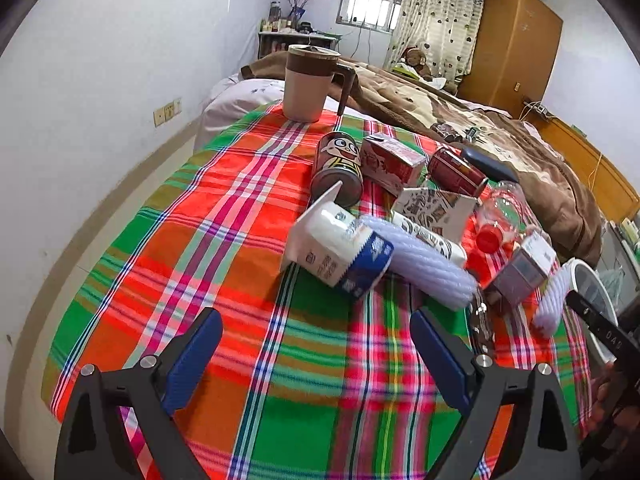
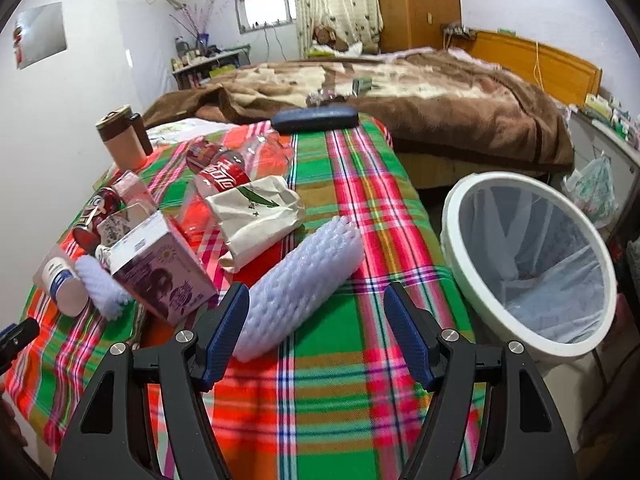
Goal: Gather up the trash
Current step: 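Grasp the white foam mesh sleeve with the right tool while the left tool approaches the yogurt cup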
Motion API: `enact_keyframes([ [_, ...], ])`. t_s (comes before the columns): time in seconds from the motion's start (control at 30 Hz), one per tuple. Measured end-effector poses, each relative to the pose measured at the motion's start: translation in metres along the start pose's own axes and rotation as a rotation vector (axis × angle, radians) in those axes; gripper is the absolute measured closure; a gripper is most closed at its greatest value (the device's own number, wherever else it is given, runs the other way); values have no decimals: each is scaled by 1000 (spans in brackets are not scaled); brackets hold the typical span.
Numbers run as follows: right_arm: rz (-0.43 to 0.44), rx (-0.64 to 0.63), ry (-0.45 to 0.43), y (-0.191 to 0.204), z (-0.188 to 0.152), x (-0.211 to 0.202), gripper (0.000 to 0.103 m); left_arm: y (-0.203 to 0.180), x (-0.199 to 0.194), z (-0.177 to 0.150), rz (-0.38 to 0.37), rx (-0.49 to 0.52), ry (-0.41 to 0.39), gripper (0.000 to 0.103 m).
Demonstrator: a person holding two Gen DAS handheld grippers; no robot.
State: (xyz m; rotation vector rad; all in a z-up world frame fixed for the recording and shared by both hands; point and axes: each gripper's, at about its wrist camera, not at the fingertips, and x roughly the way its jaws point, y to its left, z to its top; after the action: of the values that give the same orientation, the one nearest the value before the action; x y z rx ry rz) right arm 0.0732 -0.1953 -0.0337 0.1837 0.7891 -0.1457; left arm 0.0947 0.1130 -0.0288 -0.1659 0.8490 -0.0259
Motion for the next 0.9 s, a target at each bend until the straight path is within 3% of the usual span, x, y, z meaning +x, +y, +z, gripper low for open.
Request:
enact_keyframes([
  [0.17,-2,1,41,6,3,12,32,-3,17,15,-24,-25,29,7],
  [0.3,3,4,76,7,5,20,32,1,39,31,-47,-103,72,7],
  [0.4,13,1,98,7,4,23,47,3,49,38,-28,-127,76,7],
  [0.6,21,-21,85,10,4,21,61,5,66,45,-15,-170,99,7],
  [0.73,38,-32,74,5,6,20,73,6,72,48,21,-167,126,22],
  [0.9,54,-50,66,2,8,19,76,18,68,42,68,-150,126,28],
])
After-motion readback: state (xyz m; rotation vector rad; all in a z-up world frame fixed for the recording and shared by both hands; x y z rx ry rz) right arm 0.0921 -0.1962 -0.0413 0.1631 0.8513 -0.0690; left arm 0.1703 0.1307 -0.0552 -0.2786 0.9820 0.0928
